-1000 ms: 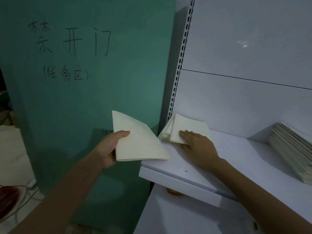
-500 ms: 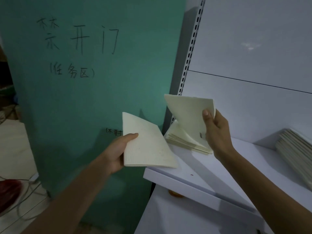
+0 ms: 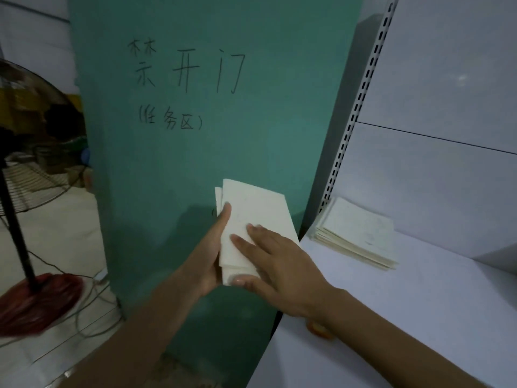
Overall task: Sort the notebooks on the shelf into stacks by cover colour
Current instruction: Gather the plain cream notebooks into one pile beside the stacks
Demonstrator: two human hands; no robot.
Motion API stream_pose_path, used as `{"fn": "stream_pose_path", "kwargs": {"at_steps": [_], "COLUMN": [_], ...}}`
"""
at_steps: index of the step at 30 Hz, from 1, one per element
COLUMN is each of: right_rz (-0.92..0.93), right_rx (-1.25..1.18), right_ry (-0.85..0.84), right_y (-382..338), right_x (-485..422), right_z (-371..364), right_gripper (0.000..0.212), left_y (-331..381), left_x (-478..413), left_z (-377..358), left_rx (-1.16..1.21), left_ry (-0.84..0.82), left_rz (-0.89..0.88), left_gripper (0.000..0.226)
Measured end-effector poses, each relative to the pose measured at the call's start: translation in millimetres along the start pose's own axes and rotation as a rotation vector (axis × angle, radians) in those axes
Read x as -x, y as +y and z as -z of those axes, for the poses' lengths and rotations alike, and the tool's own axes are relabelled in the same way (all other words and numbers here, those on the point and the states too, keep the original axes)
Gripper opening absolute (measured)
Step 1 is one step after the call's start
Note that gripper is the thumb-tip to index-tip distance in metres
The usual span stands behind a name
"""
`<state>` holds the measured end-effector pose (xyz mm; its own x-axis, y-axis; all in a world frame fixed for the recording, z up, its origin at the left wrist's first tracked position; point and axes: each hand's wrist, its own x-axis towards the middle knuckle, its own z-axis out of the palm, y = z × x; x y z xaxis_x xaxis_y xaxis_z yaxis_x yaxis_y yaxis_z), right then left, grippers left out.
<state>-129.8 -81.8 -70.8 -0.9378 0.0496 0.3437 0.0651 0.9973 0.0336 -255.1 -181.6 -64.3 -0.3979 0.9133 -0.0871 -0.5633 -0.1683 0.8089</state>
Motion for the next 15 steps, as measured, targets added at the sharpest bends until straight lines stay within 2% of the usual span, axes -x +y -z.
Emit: {"fn": "stream_pose_path", "kwargs": {"at_steps": [2,4,6,8,10,13,15], "right_rz": [0.035,0.017,-0.082,-0.210,-0.394,-0.669,-0.745], "right_rx": [-0.055,-0.257,-0.491,-0.533,-0.575,-0.921,-1.164], "right_ry": [0.022,0.061,0.173,0.350,0.440,0.345,0.307], "right_y": [-1.2,-1.1,1.8,10.8,21.1,35.5,43.6], "right_x": [-1.9,-4.6,-5.3,-3.4,2.6,17.5,33.3], "right_z": [-2.9,1.0,6.8,10.9,19.1,40.2,54.6], "right_gripper": [0.071,0.067,0.060,0.052,0.056,0.072,0.059], "left_y": [-2.1,-2.9,-0.1,4.3,8.8,11.9,9.4], "left_x": [5.4,7.4,8.9,10.7,12.9,14.0,12.2], "left_z": [5.1,8.5,6.9,2.5,-6.5,-26.9,-46.8], "left_rx": [-0.030,-0.109,-0.141,-0.129,-0.128,-0.144,-0.154], "left_ry": [0.042,0.087,0.136,0.161,0.129,0.037,-0.011], "left_rz": [-0.022,-0.074,-0.111,-0.133,-0.156,-0.183,-0.167], "left_gripper": [0.041,0.035,0.034,0.032,0.034,0.045,0.052]}}
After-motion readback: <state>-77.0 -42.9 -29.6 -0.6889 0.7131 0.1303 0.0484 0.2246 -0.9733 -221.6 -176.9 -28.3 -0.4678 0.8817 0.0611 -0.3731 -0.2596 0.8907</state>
